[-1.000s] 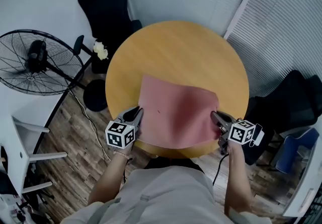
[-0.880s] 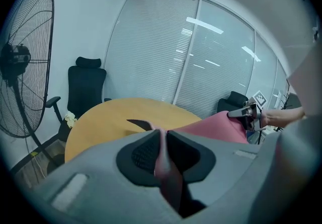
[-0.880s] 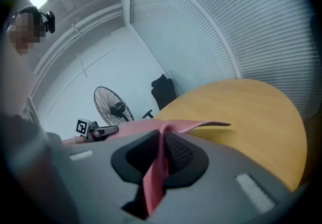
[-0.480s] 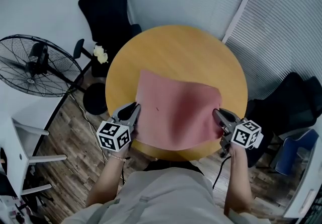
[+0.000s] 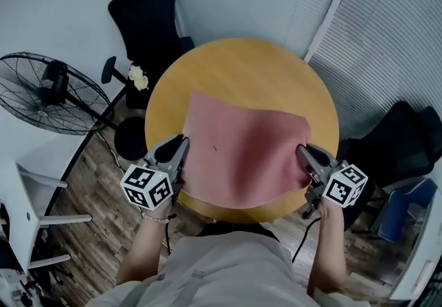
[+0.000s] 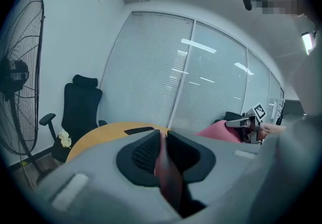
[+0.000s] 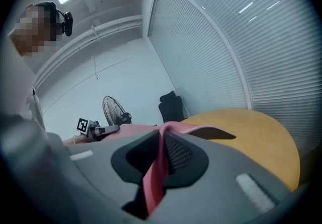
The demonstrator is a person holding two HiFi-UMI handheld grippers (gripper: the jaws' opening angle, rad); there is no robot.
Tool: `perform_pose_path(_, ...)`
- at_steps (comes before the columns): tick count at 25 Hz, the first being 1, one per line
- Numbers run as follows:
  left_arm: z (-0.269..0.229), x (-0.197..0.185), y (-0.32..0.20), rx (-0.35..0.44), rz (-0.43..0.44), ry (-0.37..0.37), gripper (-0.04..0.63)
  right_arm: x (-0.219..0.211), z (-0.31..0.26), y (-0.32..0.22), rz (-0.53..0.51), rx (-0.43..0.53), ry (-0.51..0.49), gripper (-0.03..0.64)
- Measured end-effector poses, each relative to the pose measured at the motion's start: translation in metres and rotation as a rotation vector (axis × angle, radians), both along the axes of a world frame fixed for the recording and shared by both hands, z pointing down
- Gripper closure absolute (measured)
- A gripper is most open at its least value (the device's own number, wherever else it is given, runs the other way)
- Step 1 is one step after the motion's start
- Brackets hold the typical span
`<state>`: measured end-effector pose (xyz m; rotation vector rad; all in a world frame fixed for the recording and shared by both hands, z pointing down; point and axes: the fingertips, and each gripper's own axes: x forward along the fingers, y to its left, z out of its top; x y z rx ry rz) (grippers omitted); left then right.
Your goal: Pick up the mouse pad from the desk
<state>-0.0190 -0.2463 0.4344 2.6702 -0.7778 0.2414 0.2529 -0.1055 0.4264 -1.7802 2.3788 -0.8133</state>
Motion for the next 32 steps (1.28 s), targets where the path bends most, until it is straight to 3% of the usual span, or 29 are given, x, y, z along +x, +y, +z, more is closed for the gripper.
perform_pose_path(14,-0.043,0.001,-0.002,0.046,0.007,0.066,0.548,-0.008,-0.047,-0.002,-0.006,0.084,0.013,0.58)
perform_pose_path(32,-0.04,0.004,-0.002,0.022,0.012,0.074,0.552,-0.007,-0.056,-0.003,-0.007,0.101,0.008,0.58)
